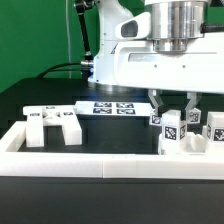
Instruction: Assemble chair
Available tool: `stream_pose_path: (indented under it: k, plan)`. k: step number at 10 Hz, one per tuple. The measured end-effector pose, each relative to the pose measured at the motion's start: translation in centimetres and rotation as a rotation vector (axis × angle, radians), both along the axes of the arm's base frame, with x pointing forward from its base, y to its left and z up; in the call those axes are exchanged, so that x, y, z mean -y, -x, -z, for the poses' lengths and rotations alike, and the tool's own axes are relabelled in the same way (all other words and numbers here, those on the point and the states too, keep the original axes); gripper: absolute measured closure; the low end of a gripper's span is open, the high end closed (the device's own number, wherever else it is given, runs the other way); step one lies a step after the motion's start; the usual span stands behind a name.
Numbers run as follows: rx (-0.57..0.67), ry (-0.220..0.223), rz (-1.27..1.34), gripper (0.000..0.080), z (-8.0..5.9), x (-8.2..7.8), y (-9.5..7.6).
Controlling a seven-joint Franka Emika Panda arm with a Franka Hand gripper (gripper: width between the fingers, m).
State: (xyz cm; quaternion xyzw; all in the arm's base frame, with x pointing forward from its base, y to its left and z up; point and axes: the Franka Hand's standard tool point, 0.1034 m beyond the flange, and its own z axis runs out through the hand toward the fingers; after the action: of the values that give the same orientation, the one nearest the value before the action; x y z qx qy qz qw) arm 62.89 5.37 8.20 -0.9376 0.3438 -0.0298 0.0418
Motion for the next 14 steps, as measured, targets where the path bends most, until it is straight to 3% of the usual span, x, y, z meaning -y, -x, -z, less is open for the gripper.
stream_pose_path:
  k: [4, 9, 11, 12, 13, 14]
  plan:
    - [-0.030, -0.067, 0.449, 0.0511, 0.00, 0.32, -0.02]
    - [-0.050, -0.097, 0.688, 0.0511, 0.03, -0.21, 0.04]
    - [-0.041, -0.094, 0.641, 0.0265, -0.01, -0.23, -0.05]
    - [-0.025, -0.093, 0.610, 0.0265, -0.08, -0.21, -0.25]
    - [-0.023, -0.091, 0.584, 0.0174, -0.08, -0.44, -0.23]
    - [-0.010, -0.071, 0.414, 0.0156, -0.08, -0.54, -0.22]
